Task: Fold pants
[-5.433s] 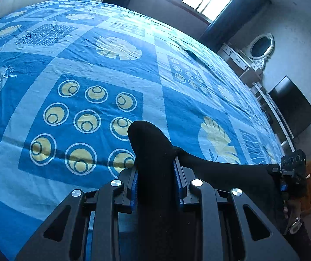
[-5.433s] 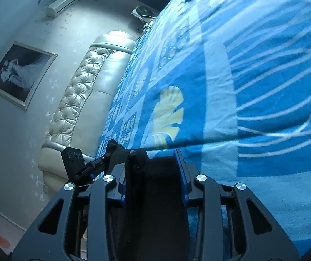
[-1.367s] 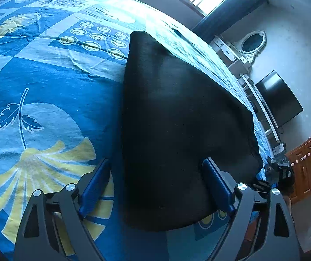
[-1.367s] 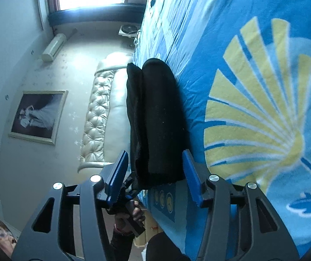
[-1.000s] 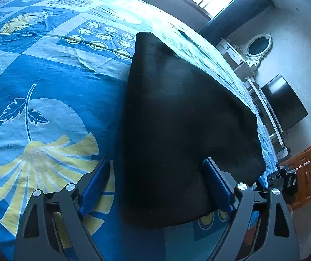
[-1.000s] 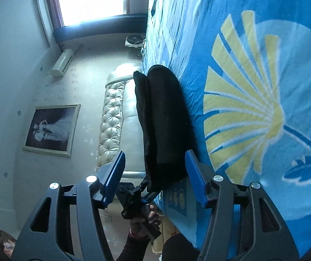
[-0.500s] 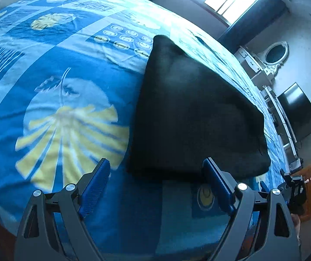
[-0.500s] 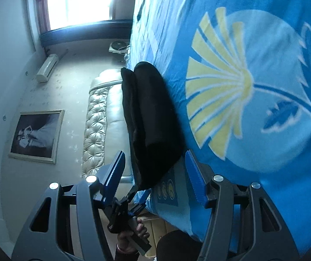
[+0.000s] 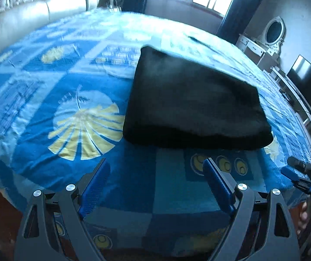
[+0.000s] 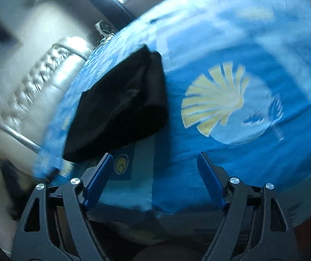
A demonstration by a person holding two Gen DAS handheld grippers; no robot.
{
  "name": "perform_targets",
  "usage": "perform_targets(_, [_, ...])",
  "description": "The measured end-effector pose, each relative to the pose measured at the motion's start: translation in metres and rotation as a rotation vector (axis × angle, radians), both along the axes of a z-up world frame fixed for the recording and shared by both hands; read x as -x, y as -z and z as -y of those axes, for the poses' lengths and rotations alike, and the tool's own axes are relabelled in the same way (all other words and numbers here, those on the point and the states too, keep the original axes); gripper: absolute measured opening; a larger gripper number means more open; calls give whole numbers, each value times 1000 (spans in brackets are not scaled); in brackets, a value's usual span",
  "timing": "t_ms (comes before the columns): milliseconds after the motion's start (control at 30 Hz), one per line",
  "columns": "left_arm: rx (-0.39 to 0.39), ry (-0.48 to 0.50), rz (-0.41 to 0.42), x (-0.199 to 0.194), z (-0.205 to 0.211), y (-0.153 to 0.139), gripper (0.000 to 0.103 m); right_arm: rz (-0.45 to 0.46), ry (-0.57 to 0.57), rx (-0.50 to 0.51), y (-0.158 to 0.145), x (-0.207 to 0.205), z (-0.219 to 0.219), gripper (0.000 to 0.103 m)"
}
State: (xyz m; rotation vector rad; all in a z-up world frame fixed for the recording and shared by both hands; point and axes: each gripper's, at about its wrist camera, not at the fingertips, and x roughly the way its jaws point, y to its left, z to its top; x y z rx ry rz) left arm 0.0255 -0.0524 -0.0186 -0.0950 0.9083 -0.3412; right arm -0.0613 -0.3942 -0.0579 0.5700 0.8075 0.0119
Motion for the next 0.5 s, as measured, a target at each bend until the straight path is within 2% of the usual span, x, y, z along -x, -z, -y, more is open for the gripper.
perform_targets(167, [-27, -46, 85, 14, 4, -12, 86, 76, -24, 257, -21, 10, -47, 86])
perform_targets(233, [-48, -59, 114, 17, 6, -14, 86, 92, -26, 312, -26, 15, -53, 87])
perform_targets(400, [-85, -72, 142, 22, 11, -13, 86, 87, -13, 364, -24, 4, -64, 87])
perform_targets(500, [-97, -46, 149, 25, 17, -13, 86, 83, -2, 356, -21, 0, -64, 87])
